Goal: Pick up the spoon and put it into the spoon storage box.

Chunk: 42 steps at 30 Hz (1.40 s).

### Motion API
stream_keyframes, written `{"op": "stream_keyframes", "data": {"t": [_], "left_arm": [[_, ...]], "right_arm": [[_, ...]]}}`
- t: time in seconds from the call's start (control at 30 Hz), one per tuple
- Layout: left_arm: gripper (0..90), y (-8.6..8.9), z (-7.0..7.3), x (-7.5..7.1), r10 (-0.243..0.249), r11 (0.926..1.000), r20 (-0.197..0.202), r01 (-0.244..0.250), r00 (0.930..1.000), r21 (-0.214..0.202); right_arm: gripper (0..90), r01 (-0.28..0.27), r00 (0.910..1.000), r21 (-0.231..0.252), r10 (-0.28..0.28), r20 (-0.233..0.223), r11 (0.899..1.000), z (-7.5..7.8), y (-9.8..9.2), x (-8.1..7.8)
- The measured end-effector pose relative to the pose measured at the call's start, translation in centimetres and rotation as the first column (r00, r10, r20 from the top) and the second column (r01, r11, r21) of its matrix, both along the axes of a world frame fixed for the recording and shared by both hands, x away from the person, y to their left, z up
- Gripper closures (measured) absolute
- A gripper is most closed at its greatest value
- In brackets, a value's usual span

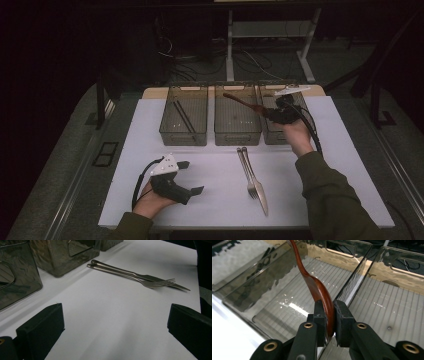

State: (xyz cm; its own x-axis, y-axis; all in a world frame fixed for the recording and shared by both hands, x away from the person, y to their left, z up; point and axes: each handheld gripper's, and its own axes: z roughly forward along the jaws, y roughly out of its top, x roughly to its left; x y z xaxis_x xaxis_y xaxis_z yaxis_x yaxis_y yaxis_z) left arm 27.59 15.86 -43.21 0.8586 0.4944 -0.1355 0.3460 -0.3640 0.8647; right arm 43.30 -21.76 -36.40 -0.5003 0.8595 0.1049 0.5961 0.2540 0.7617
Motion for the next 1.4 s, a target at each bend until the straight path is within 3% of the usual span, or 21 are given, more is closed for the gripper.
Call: {"op": "stream_keyframes", "data": {"t": [0.2,0.87,1.2,1.4], "left_arm": [[0.0,-0.1,0.0,0.0,-0.006,1.0000,0.002,0.006,1.0000,-0.006],[0.0,-0.2,0.0,-0.1,-0.018,0.9998,-0.003,0.018,0.9998,-0.003],[0.0,-0.3,0.0,0.0,-0.018,0.9998,-0.004,0.018,0.9998,-0.005],[0.0,-0.3,0.0,-0.1,-0.018,0.9998,-0.006,0.018,0.9998,-0.004]], "right_arm": [[79.8,0.006,0.9998,-0.035,-0.007,-0.019,0.999,-0.9,1.2,0.9],[78.7,-0.027,0.9987,-0.052,0.025,-0.044,0.998,-1.6,3.1,1.2],[70.9,-0.055,0.9980,-0.027,0.054,-0.033,0.998,-1.4,3.3,1.0],[62.7,-0.075,0.9967,0.032,0.076,-0.030,0.997,-0.8,2.8,0.4]]}}
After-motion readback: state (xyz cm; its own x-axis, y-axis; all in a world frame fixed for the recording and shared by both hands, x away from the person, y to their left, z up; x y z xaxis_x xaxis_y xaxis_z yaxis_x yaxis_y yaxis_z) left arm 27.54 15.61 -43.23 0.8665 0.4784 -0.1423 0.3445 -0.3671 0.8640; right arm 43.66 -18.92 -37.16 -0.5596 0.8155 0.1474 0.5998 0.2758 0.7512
